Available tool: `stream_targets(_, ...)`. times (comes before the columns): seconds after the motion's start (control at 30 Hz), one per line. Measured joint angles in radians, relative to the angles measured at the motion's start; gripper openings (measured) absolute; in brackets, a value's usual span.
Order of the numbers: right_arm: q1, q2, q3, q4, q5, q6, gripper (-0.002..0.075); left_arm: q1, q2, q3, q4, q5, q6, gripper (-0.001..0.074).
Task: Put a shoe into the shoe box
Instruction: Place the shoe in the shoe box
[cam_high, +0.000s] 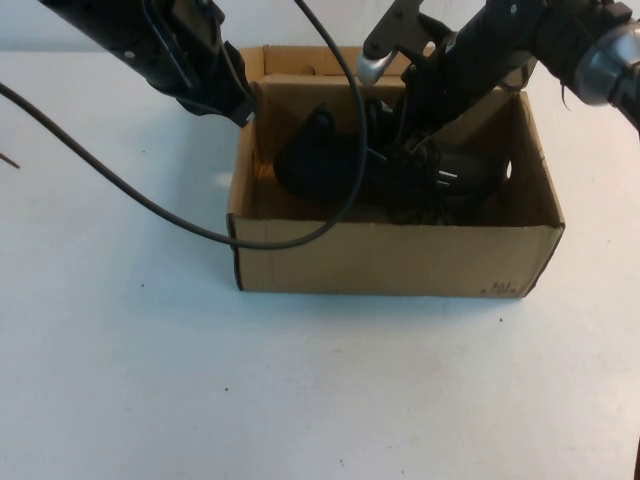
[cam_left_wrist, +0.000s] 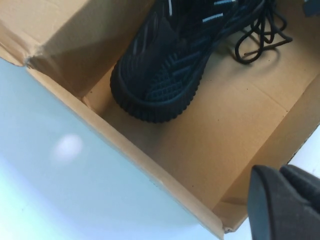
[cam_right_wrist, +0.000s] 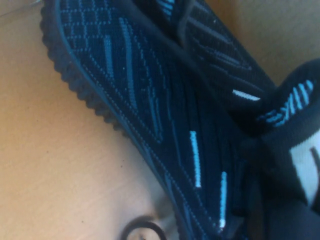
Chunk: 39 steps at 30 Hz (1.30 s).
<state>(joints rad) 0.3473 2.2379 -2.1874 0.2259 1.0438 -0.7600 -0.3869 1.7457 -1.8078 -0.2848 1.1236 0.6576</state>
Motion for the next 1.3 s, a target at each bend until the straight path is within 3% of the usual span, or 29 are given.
stream_targets(0.2,0.000,0.010,0.000,0.001,-0.015,0.014,0.0033,0.000,0.000,0.000,0.000,0.002,-0.003,-0.0001)
stream_targets(0.43,0.000,0.010,0.000,0.005,-0.053,0.053,0.0303,0.000,0.000,0.000,0.000,0.003,-0.005,-0.0001)
stream_targets(0.57,0.000,0.010,0.000,0.007,-0.057,0.069,0.0355,0.000,0.000,0.000,0.000,0.010,-0.005,-0.0001)
stream_targets(0.73,0.000,-0.009,0.000,0.038,-0.035,0.069,0.0262,0.000,0.000,0.000,0.000,0.029,-0.006,-0.0001)
stream_targets(0.87,0.000,-0.038,-0.001,0.099,0.044,0.024,0.0069,0.000,0.000,0.000,0.000,0.043,-0.007,-0.0001)
stream_targets(0.93,0.000,-0.044,-0.002,0.132,0.108,-0.016,0.0020,0.000,0.000,0.000,0.000,0.049,-0.012,-0.0001)
stream_targets(1.07,0.000,-0.054,-0.002,0.163,0.158,-0.020,-0.0008,0.000,0.000,0.000,0.000,0.073,-0.030,-0.0001)
stream_targets(1.3,-0.024,-0.153,-0.002,0.165,0.111,0.169,-0.0014,0.000,-0.020,0.000,0.000,0.118,-0.068,-0.0001)
